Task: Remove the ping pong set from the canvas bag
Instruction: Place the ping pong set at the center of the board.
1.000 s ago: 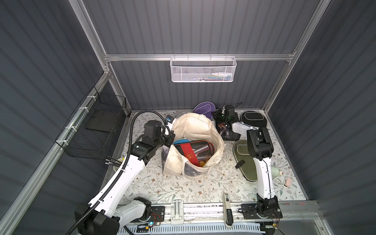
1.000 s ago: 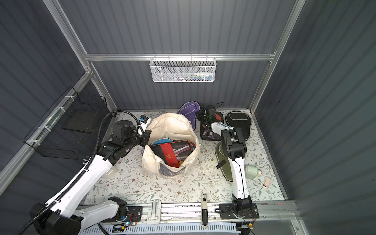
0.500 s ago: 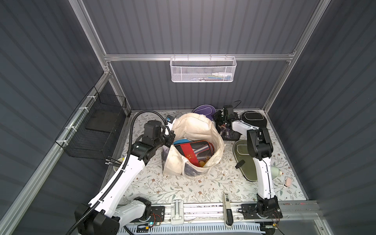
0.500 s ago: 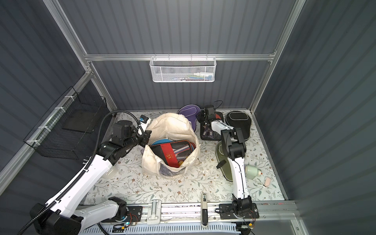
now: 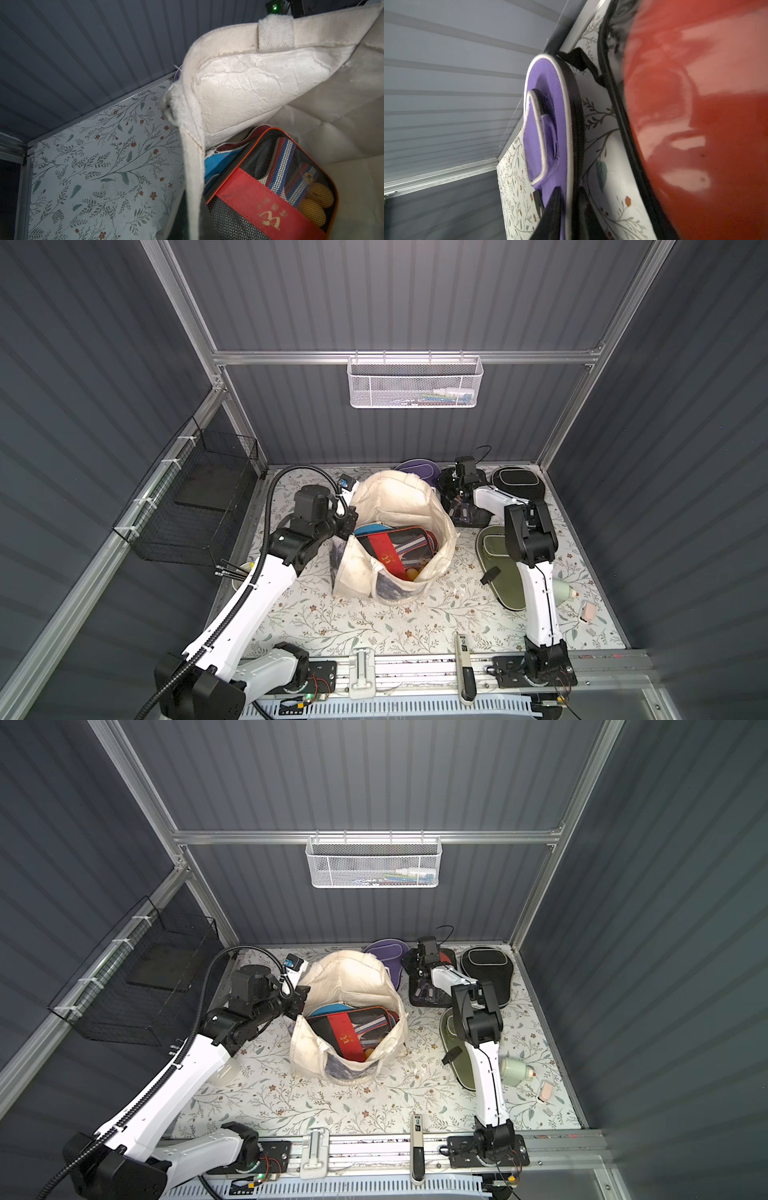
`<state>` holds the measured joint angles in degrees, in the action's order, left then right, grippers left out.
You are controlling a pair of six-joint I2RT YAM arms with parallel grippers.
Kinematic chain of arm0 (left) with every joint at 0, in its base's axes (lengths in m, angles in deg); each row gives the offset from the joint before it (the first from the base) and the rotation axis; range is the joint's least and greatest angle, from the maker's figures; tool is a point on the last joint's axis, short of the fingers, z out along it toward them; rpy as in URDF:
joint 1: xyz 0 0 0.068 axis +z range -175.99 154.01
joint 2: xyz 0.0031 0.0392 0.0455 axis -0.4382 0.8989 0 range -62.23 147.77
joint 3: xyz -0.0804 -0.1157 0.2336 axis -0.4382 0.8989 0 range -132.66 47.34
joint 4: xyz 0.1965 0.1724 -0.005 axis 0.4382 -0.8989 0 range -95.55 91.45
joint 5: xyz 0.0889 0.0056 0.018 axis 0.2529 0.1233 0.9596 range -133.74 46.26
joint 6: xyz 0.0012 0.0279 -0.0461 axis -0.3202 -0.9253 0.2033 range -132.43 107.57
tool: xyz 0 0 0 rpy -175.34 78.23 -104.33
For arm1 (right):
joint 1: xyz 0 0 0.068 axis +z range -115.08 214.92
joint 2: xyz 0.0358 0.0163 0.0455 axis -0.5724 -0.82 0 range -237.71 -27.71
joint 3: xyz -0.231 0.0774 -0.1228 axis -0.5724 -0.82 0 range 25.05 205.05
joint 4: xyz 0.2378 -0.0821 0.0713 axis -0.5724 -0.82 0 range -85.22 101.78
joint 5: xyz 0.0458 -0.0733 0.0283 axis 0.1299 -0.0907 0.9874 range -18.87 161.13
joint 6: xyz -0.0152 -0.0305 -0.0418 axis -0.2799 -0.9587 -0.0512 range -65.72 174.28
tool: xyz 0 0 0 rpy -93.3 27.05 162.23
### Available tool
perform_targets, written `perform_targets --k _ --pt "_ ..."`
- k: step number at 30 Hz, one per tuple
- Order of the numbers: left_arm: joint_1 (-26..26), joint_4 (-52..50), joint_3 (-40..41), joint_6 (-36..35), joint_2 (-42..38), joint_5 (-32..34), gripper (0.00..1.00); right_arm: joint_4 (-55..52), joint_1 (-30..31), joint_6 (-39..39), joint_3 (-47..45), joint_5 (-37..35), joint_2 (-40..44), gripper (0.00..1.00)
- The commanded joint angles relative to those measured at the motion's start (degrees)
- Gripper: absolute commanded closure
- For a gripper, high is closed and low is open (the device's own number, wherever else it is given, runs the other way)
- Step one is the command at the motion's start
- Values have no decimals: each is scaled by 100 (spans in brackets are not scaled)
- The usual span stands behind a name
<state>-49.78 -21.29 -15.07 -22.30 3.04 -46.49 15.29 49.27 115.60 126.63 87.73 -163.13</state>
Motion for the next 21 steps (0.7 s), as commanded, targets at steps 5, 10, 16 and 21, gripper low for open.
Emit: perform_targets --k 5,10,16,21 --pt "32 687 -243 46 -85 -156 100 -457 6 -633 -7 207 827 47" --pt "33 813 -132 16 -190 -205 100 -711 -33 -920 -411 497 1460 13" --pt "32 844 -170 22 -303 -251 100 -723 -64 -2052 -1436 1188 2879 1" --pt "26 858 -165 53 -403 -341 100 -1941 -18 -3476 -2143 1623 4552 1"
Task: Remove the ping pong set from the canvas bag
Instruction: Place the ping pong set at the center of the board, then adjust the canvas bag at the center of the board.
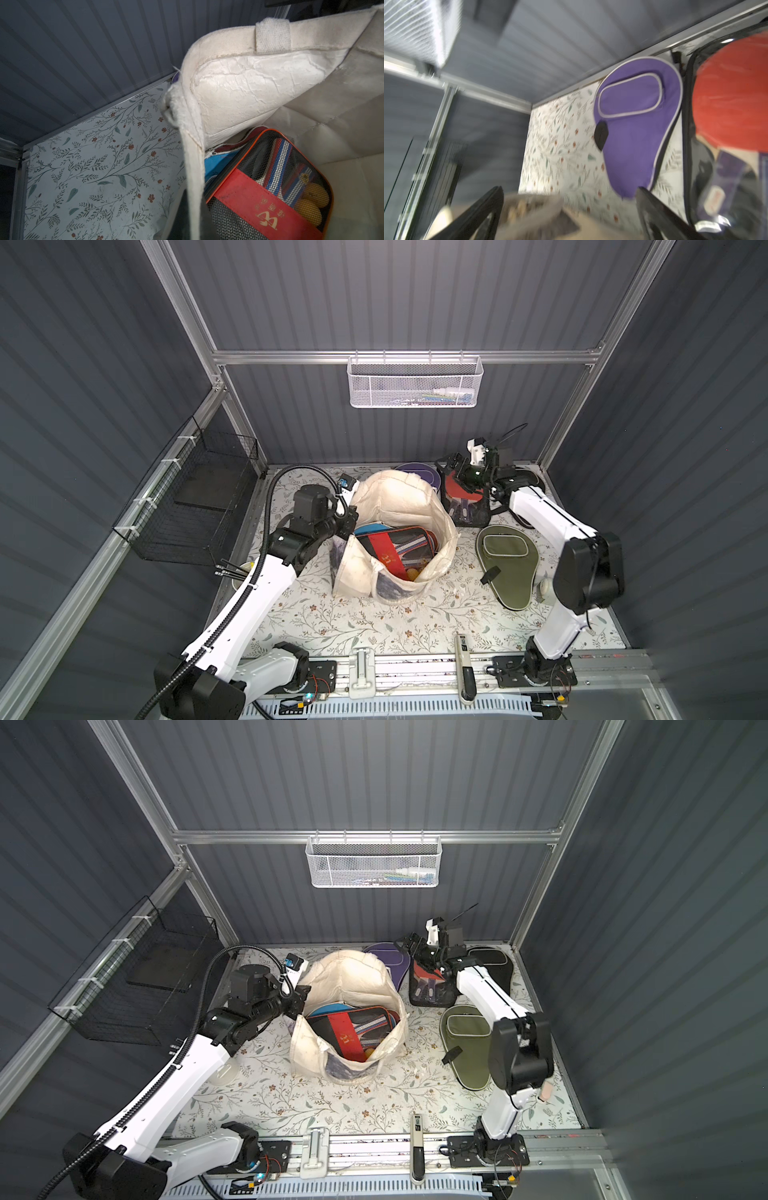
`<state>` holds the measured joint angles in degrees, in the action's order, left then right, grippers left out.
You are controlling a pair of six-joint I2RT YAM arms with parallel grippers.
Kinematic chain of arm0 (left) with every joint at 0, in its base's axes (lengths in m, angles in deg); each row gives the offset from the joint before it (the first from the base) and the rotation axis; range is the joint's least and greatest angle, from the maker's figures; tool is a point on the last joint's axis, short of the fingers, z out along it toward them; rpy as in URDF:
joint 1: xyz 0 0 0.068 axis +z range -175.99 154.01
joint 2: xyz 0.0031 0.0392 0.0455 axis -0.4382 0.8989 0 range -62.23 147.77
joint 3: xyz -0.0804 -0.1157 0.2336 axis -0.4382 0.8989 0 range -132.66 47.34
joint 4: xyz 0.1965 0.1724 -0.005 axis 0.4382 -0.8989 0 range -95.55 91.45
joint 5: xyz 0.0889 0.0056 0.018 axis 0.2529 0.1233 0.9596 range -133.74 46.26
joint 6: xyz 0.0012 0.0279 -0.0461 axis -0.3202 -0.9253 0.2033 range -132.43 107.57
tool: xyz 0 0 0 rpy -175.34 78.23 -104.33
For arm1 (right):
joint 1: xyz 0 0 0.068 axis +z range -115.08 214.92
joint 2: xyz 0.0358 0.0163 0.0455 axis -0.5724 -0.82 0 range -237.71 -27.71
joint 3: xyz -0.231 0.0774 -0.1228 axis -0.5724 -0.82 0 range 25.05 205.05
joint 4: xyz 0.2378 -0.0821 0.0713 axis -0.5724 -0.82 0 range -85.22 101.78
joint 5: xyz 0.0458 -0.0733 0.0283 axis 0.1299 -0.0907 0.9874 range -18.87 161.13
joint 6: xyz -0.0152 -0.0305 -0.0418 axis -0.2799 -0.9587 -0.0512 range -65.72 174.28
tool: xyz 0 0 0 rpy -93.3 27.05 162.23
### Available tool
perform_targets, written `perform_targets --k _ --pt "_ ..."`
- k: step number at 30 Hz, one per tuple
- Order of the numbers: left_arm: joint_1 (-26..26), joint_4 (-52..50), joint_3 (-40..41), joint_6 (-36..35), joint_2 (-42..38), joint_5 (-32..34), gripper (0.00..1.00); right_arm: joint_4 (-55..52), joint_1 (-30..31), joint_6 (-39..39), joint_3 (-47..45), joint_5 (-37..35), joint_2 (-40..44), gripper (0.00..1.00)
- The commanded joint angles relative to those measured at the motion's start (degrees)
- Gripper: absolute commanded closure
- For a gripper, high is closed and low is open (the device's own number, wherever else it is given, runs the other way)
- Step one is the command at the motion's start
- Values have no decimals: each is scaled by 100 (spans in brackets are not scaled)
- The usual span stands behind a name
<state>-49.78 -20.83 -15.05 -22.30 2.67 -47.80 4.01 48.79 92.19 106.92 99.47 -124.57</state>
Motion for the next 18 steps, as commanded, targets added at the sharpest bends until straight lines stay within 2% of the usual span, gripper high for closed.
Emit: perform_targets --k 1,3,5,9,13,17,18 --pt "24 851 -128 76 -396 -227 100 -1190 68 -1431 -225 452 975 1" --pt "24 859 -80 136 -473 -235 100 -2077 218 -1976 -300 312 1554 1" --pt "24 848 -25 201 -547 -236 100 -2634 378 -2206 -418 141 2085 1" --pt "24 961 216 326 -756 -277 100 -3083 772 -2129 -859 -344 2926 1" --pt "15 983 244 440 -824 -495 100 -3362 1305 -1941 -1124 -1165 3138 2" --pt "15 970 193 596 -870 -631 100 -3457 1871 -1817 -1356 -2103 3138 17" --pt "15 989 208 642 -890 -697 100 -3483 1923 -1782 -1387 -2240 3138 24"
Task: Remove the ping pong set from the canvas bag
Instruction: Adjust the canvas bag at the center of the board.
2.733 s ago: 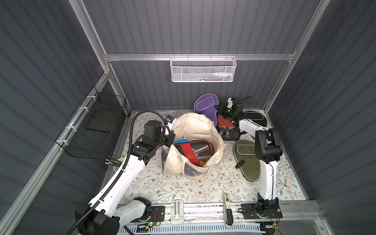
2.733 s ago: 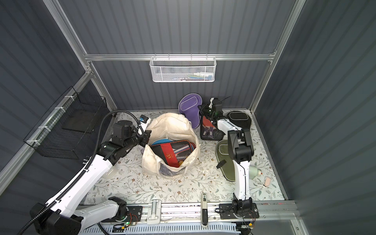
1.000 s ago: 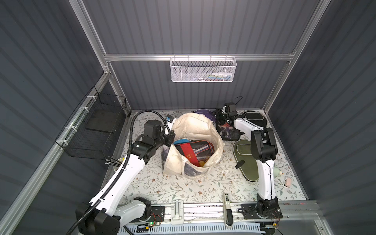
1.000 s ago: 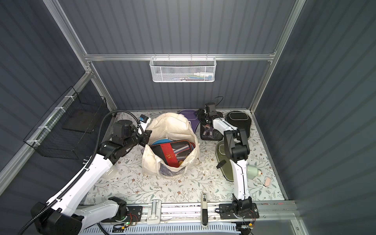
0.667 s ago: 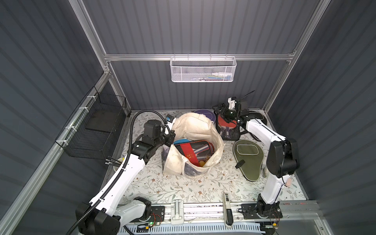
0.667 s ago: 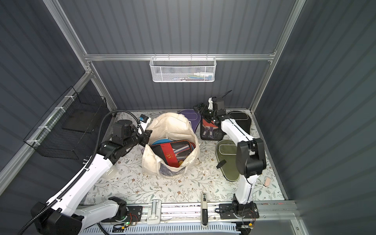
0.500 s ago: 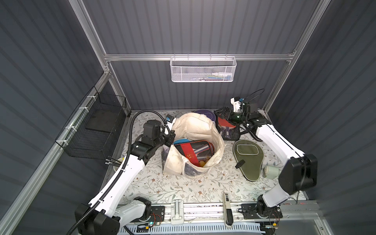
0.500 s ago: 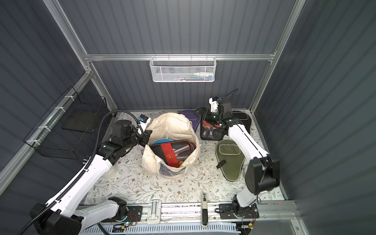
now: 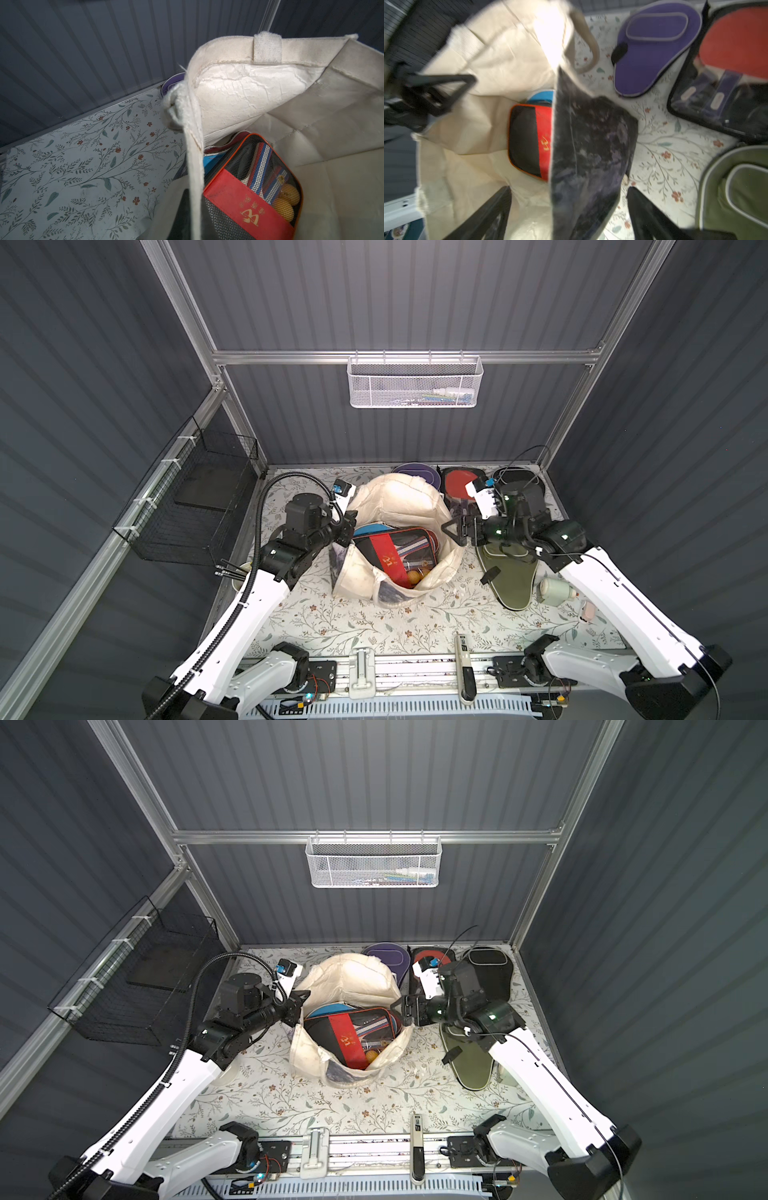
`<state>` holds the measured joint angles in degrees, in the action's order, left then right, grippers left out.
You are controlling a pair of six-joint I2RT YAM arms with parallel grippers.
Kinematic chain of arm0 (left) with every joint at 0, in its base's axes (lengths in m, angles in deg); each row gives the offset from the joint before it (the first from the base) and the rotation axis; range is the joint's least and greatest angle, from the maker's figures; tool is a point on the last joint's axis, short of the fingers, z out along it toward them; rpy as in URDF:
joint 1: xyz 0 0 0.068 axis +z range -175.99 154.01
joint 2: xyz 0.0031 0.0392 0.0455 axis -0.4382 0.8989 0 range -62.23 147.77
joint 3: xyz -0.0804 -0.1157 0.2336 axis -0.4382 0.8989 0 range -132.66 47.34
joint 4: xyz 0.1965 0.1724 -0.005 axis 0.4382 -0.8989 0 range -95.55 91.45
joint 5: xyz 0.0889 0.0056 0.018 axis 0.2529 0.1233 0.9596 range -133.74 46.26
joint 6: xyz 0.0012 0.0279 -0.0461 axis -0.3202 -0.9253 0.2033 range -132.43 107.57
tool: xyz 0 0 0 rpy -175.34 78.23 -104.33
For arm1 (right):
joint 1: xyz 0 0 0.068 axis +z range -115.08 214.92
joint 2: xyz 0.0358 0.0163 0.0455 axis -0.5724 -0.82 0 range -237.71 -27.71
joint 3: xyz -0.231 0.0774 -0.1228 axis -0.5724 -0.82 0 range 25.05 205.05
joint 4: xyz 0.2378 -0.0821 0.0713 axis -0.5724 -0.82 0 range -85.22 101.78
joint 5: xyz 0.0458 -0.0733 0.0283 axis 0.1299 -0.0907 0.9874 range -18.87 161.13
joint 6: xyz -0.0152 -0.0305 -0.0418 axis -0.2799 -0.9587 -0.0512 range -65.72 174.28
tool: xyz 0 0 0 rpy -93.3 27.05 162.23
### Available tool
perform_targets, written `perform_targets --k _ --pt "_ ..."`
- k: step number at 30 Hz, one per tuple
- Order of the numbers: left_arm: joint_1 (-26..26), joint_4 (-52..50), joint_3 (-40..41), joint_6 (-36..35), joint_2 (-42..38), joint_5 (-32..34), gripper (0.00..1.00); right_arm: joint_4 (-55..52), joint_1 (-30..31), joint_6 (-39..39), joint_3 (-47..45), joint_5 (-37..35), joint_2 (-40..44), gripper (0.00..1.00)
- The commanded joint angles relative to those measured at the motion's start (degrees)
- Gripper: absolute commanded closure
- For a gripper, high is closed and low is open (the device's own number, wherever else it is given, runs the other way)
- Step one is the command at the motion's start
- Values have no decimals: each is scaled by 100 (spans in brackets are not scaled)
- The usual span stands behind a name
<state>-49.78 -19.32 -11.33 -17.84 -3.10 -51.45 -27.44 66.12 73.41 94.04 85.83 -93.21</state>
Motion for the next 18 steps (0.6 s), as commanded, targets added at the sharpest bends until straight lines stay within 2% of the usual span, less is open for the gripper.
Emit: perform_targets --k 1,3,4,5,6,12,18 --pt "15 841 -175 230 -335 -366 100 -371 235 111 -99 -964 12 33" --pt "6 815 -180 313 -346 -442 100 -516 322 141 -11 -1110 78 61" --pt "10 774 -211 353 -350 -473 100 -606 382 159 55 -1209 106 79" --pt "2 725 -221 385 -365 -499 100 -715 463 177 135 -1315 270 93" --pt "-3 687 -242 423 -372 -512 100 -837 523 202 229 -1417 368 100" --pt "-27 409 -438 622 -421 -539 100 -1800 1012 501 839 -1875 896 100" --pt "-43 472 -283 791 -398 -636 100 -1966 1113 882 231 -1997 1320 100"
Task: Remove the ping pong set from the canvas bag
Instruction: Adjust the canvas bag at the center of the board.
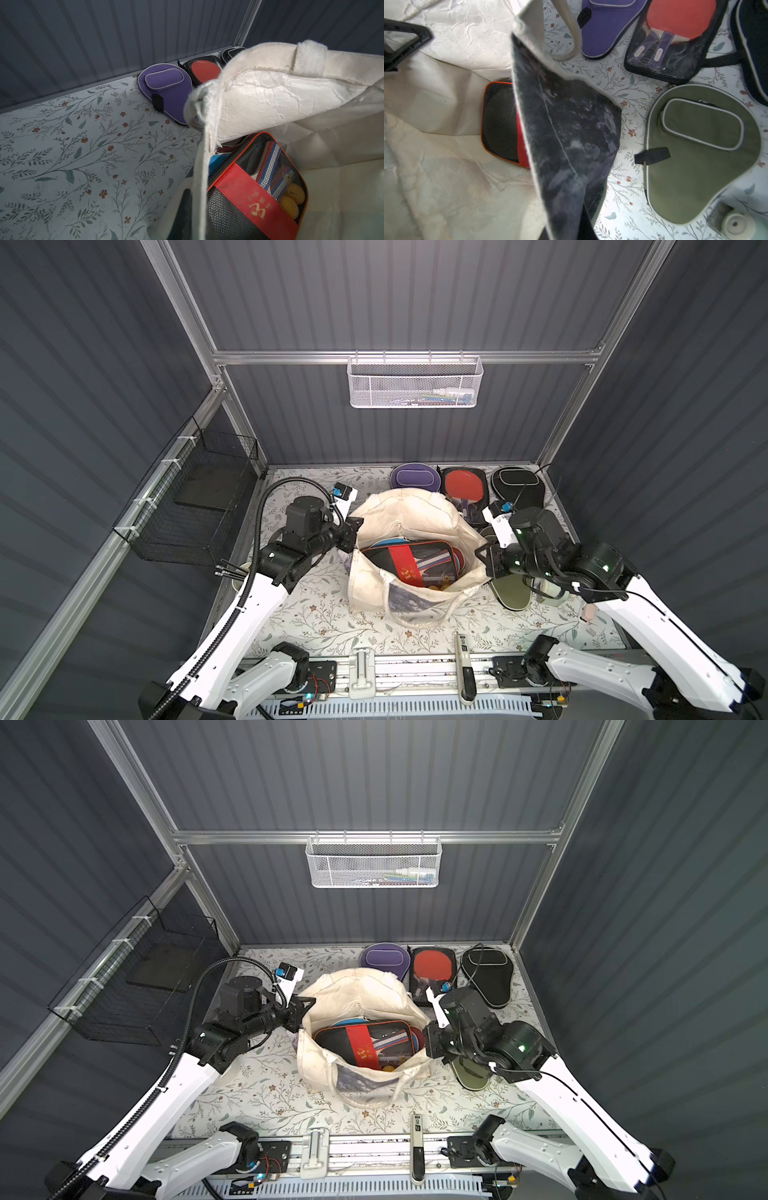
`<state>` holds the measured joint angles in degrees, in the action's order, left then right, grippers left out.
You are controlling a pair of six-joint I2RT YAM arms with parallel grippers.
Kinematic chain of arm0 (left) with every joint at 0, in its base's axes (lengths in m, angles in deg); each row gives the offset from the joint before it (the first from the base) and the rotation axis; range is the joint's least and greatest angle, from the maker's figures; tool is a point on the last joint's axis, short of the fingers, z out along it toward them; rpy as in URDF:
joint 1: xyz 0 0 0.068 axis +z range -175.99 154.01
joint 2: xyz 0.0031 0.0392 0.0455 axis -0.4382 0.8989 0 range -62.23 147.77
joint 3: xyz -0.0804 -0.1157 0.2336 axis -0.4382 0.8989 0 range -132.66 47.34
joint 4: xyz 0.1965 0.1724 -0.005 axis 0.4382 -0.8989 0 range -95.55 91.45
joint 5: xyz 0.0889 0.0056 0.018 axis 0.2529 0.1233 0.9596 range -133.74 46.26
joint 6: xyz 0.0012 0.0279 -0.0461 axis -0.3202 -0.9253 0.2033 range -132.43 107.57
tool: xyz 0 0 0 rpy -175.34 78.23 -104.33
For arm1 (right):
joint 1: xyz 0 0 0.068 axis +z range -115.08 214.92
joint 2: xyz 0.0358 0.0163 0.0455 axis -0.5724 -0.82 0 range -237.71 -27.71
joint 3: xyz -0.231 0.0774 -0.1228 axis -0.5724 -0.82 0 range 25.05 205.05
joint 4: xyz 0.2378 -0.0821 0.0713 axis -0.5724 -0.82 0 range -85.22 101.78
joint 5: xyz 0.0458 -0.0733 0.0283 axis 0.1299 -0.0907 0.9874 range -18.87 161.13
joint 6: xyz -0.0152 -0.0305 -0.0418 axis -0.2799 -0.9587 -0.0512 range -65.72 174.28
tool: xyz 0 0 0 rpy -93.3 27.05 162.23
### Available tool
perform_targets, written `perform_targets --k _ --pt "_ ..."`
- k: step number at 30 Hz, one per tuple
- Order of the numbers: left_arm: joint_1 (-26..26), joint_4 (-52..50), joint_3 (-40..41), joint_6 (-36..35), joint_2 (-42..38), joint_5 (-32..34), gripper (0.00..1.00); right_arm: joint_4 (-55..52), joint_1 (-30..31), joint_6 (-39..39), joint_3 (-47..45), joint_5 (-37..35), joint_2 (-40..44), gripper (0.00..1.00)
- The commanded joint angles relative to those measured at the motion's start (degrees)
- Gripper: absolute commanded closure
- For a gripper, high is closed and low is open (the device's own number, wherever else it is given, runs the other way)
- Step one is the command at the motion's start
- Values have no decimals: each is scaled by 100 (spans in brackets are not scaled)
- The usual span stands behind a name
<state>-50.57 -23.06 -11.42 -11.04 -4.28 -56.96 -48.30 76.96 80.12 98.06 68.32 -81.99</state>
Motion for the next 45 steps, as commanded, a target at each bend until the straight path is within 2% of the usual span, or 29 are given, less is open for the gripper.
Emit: perform_targets --k 1,7,8,11,13,14,17,25,29,31,33,35,36,37,39,42,45 --pt "32 898 -215 135 -257 -118 100 214 32 265 -347 -239 252 100" --pt "6 1076 -123 75 -109 -283 100 704 33 373 -946 -308 425 100" --pt "6 1072 -166 41 -68 -307 96 758 34 346 -960 -344 426 100" --pt "6 988 -406 -120 109 -367 64 949 32 210 -897 -452 428 100" --pt "12 877 -607 -207 282 -363 32 1048 32 126 -819 -526 386 100" --pt "6 783 -728 -241 393 -356 20 1095 38 68 -782 -521 347 100" --pt "6 432 -1065 -288 788 -214 1 1156 32 -20 -695 -487 253 100" --pt "7 -1040 -1896 -600 1807 101 0 1217 37 -23 -941 -446 392 100" --pt "6 -1293 -2001 -696 1905 82 0 1244 33 -36 -1032 -466 493 100" --pt "6 -1362 -2045 -735 1928 62 6 1255 33 -70 -1028 -475 497 100" --pt "12 -1378 -2096 -780 1940 -45 28 1265 38 -127 -994 -460 480 98" --pt "10 -1300 -2156 -773 1939 -150 72 1243 32 -212 -924 -466 445 96" --pt "6 -1264 -2161 -772 1947 -195 89 1219 35 -264 -885 -456 438 95" --pt "14 -1210 -2164 -757 1943 -248 100 1189 37 -335 -831 -458 427 93" --pt "6 -1080 -2407 -753 1939 -385 100 1132 39 -474 -715 -487 400 90" --pt "14 -909 -2567 -723 1935 -524 100 1034 35 -792 -502 -452 390 78" --pt "-3 -670 -2708 -655 1882 -829 100 982 35 -1150 -253 -383 383 51"
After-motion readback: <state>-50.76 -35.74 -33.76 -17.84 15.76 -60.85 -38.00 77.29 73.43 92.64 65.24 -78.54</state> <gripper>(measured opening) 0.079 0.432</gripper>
